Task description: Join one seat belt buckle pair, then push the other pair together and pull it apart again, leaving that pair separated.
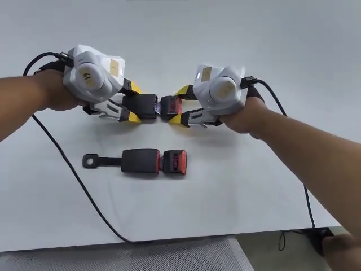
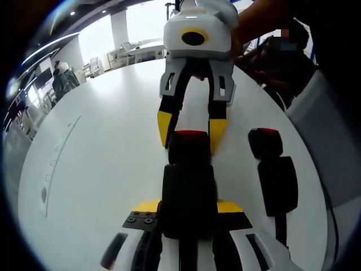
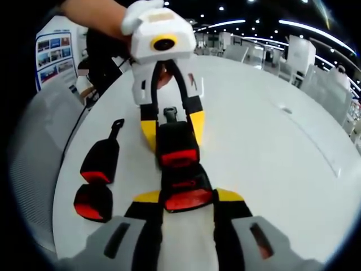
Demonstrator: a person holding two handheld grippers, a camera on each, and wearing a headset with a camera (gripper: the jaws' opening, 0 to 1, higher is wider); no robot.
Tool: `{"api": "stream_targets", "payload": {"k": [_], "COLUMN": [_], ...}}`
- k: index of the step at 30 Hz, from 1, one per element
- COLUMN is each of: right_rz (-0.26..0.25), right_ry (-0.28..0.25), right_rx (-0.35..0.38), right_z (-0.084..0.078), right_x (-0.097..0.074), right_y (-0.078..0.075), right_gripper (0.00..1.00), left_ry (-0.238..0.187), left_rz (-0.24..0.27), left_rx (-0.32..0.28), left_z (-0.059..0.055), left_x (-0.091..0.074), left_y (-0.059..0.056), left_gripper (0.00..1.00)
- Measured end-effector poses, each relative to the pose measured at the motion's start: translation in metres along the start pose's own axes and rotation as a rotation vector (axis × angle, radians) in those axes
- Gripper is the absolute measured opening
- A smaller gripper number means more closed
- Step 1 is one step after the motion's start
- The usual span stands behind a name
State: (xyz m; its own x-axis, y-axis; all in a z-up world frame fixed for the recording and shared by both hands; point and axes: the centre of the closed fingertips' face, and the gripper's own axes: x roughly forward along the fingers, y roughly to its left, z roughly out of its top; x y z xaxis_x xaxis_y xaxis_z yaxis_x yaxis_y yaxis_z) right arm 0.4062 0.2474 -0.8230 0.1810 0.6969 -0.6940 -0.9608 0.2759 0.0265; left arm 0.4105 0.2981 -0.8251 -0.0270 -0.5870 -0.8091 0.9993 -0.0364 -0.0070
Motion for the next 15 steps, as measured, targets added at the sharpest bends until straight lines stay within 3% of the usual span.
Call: {"api": "stream_targets", "payload": {"k": [15], "right_rz": [0.003], "right_ry": [-0.008], "right_rx": [-0.002], "right_z": [-0.0013], "right_x": [0.0015], "right_y": [-0.0017], "right_gripper": [0.34], "left_ry": [-0.001], "left_rz": [0.005], "left_rx": [-0.008], "left_z": [0.0002], "left_x": [-0.0007], "left_y": [-0.001], "left_gripper": [0.35]}}
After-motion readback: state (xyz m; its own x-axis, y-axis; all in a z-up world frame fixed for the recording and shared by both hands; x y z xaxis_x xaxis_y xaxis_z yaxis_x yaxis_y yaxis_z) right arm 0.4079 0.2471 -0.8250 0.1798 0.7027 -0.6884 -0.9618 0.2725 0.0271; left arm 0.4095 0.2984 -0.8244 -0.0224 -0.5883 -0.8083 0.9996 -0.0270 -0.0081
